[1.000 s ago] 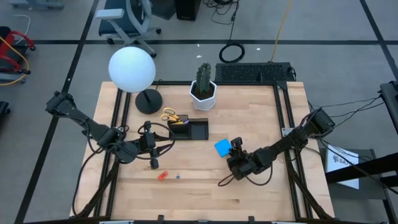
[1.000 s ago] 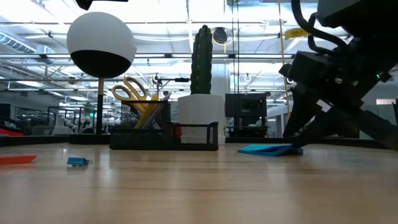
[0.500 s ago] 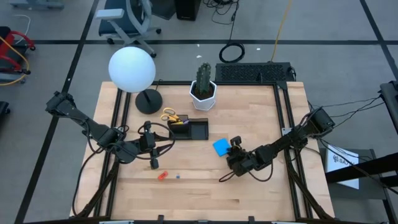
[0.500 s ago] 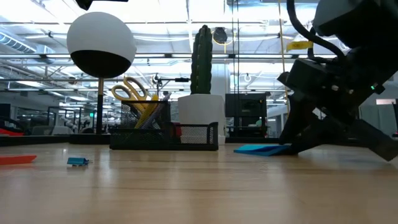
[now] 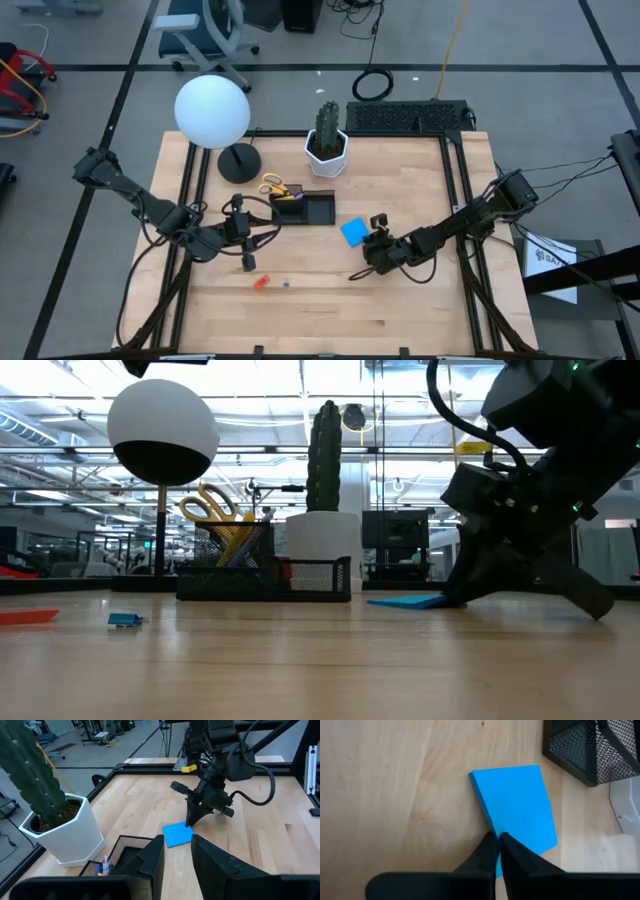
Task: Pick and place office supplies into organizer
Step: Put the note pads into the desk organizer
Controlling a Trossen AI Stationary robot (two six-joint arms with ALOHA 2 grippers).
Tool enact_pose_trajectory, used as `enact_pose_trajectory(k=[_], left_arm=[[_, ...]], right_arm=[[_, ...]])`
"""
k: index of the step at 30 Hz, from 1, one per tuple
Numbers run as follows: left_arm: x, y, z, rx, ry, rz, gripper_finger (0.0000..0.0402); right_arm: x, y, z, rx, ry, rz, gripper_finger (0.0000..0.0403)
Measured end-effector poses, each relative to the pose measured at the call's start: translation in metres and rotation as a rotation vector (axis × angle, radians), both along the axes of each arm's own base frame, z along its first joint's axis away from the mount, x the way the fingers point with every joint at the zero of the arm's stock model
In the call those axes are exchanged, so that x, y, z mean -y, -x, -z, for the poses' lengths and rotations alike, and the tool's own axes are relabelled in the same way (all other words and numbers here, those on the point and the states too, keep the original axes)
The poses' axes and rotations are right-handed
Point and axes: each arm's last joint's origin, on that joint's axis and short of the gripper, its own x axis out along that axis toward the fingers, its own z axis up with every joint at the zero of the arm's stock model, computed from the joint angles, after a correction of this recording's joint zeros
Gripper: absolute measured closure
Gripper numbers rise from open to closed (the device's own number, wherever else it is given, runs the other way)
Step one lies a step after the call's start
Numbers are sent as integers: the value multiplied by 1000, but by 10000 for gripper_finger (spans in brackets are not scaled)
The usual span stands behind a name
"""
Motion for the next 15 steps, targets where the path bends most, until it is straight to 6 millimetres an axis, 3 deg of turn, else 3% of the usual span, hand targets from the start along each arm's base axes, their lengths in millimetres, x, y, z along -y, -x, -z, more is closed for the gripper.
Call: enact_pose_trajectory(k=[10,15], left_arm=[[0,0,0,1,2,0,298],[0,0,0,0,2,0,298]], right_arm=[[-3,-7,-7,34,23,-81,401],[-5,-12,-23,68,27,-105,402]])
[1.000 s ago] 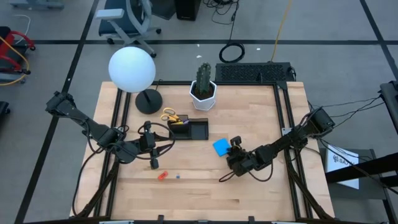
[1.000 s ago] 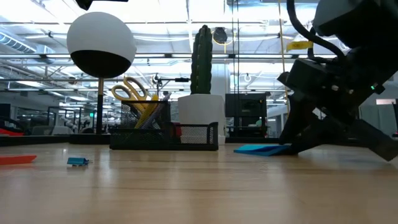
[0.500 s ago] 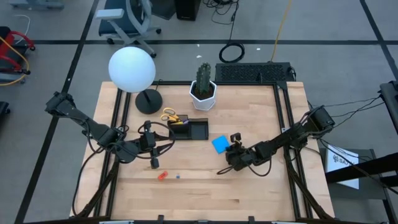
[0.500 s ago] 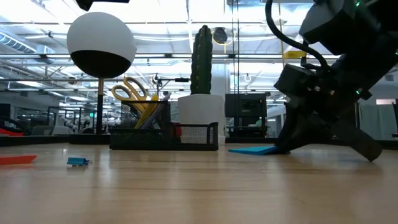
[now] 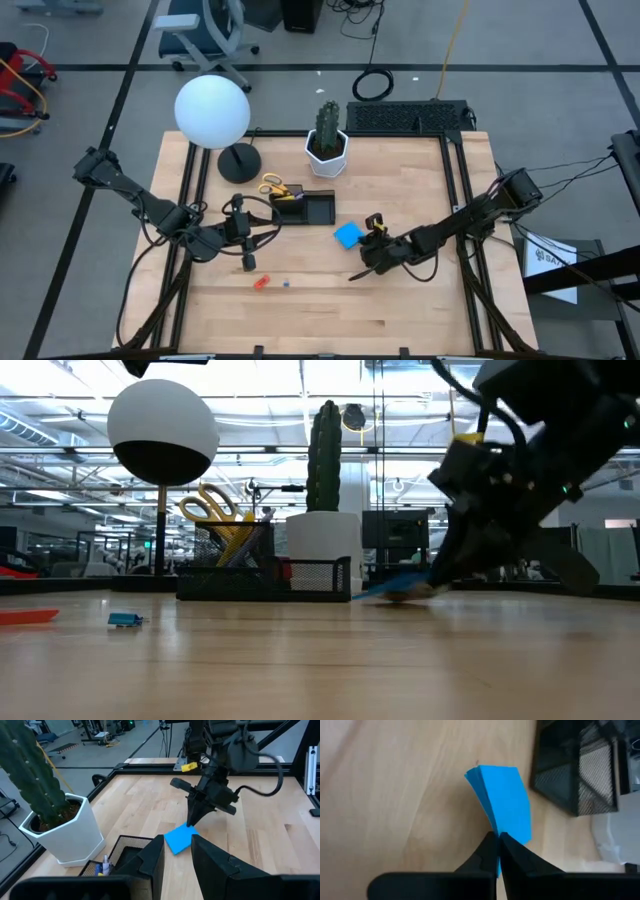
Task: Pick and place office supplies into organizer
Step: Put the note pads into the desk organizer
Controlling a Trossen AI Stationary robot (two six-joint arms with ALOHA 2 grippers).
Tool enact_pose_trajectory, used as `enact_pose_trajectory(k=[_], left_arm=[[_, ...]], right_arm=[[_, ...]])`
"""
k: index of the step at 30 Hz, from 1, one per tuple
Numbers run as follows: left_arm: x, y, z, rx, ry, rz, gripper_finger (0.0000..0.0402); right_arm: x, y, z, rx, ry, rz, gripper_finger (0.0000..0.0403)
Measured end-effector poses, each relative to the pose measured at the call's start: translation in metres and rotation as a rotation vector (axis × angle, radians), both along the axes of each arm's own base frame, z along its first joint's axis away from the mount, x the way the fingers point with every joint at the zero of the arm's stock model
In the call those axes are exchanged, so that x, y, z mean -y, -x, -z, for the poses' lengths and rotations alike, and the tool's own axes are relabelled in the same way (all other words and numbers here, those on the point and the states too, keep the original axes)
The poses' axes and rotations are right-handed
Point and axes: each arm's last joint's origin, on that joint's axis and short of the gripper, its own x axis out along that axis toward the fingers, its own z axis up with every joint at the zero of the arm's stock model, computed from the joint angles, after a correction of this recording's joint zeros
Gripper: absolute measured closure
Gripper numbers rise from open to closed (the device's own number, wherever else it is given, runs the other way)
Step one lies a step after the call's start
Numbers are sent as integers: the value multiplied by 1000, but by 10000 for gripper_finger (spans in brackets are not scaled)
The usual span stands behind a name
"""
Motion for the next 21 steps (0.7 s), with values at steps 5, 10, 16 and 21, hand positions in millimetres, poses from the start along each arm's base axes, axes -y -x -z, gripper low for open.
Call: enact_pose_trajectory(k=[5,10,16,21], left_arm=[[0,0,0,0,0,0,298],[0,0,0,-1,-1,0,298],[0,0,0,0,-2,1,298],[0,0,0,0,-2,1,298]], right_arm=[[-1,-4,-19,67,-1,8,402],[-6,-10,-37,83,46,17,402],[-19,-19,-61,138,122,64,402],[-24,-26,-76,214,160,113,402]])
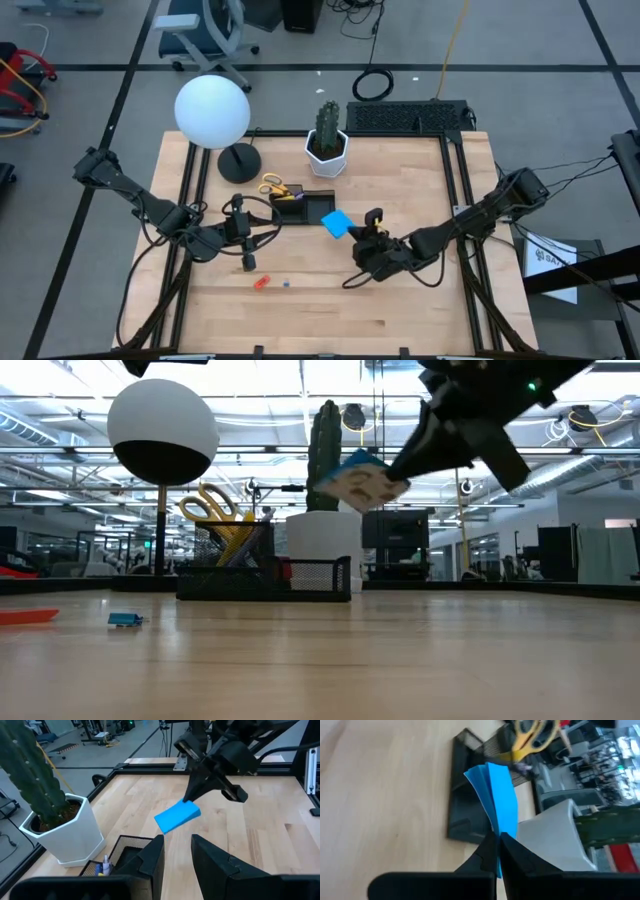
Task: Pick and place office supplies into organizer
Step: Put the note pads into the desk organizer
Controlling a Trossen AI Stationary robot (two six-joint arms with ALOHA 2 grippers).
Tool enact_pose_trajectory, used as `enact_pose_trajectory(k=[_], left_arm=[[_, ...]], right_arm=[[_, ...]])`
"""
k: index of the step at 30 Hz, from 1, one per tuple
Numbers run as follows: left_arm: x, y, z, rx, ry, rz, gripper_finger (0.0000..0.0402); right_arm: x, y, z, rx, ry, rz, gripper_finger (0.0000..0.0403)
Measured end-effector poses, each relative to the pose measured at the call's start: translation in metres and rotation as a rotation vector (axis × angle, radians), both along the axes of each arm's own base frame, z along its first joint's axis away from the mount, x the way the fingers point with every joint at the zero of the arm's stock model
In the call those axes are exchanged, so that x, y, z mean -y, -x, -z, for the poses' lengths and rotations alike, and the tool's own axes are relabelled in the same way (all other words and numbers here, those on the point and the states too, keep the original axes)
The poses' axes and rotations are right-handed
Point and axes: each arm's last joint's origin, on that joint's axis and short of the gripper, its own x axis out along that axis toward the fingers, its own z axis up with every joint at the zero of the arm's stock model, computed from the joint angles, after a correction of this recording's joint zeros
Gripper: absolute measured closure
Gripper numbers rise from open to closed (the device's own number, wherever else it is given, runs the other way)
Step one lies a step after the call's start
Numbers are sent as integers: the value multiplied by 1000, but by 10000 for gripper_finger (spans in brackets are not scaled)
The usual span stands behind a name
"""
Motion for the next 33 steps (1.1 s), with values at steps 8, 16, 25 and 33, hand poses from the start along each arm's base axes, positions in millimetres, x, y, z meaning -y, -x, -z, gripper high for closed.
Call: enact_pose_trajectory(k=[8,16,25,33], left_arm=[[0,0,0,2,1,0,298],[0,0,0,1,2,-1,298],[0,0,0,1,3,0,298],[0,0,0,1,3,1,298]], right_arm=[[4,-33,3,-41,81,39,403],[21,-70,17,-92,163,166,403],[35,-86,40,-122,152,230,403],[43,-89,48,-131,140,254,403]])
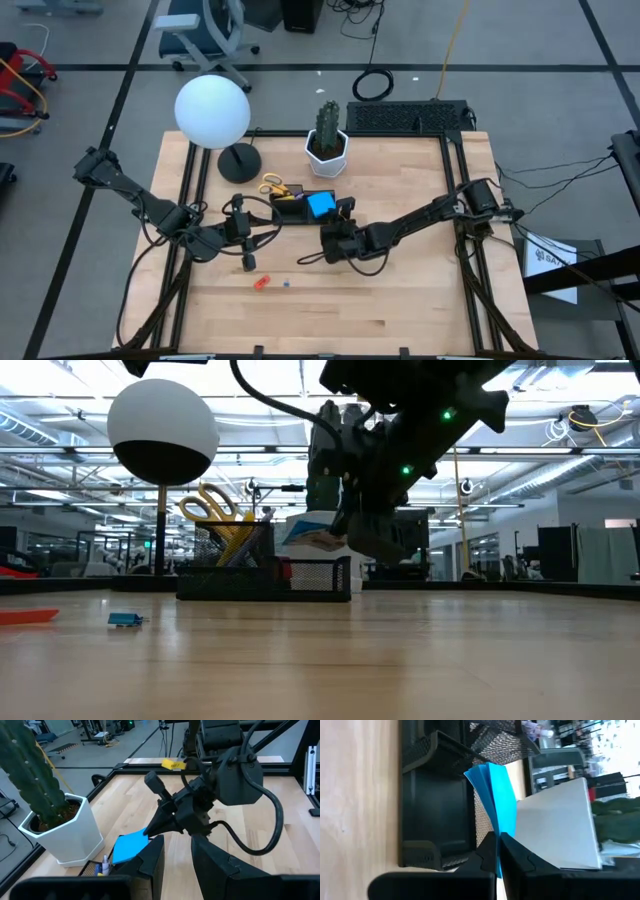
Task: Pick and place office supplies into organizer
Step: Put the note pads into the desk organizer
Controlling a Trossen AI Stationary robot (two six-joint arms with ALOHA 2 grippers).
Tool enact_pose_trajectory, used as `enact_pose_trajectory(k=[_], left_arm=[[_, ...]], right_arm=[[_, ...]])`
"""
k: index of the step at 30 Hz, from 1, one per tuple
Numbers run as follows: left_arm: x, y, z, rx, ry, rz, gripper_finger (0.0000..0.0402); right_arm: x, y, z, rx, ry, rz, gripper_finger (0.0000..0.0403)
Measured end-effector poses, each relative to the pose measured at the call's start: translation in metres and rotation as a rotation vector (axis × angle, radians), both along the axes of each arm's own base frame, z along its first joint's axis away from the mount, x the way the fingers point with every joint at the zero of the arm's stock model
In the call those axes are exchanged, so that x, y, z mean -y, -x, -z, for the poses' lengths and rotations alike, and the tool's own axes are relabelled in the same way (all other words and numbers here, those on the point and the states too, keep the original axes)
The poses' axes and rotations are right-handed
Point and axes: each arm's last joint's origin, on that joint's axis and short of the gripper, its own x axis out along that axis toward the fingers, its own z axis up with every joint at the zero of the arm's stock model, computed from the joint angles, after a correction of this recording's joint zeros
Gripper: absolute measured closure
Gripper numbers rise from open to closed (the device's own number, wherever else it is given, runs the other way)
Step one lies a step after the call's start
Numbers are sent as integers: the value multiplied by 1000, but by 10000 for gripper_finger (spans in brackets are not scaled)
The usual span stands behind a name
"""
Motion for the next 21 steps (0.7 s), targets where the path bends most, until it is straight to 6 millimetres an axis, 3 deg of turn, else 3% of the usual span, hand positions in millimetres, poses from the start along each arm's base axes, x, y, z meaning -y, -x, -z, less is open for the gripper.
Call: enact_pose_trajectory(k=[16,21], left_arm=[[0,0,0,0,-1,0,298],[0,0,0,2,5,-2,298]], right_arm=[[15,-5,2,-1,-124,-13,402],[25,-6,4,-21,-196,-27,378]])
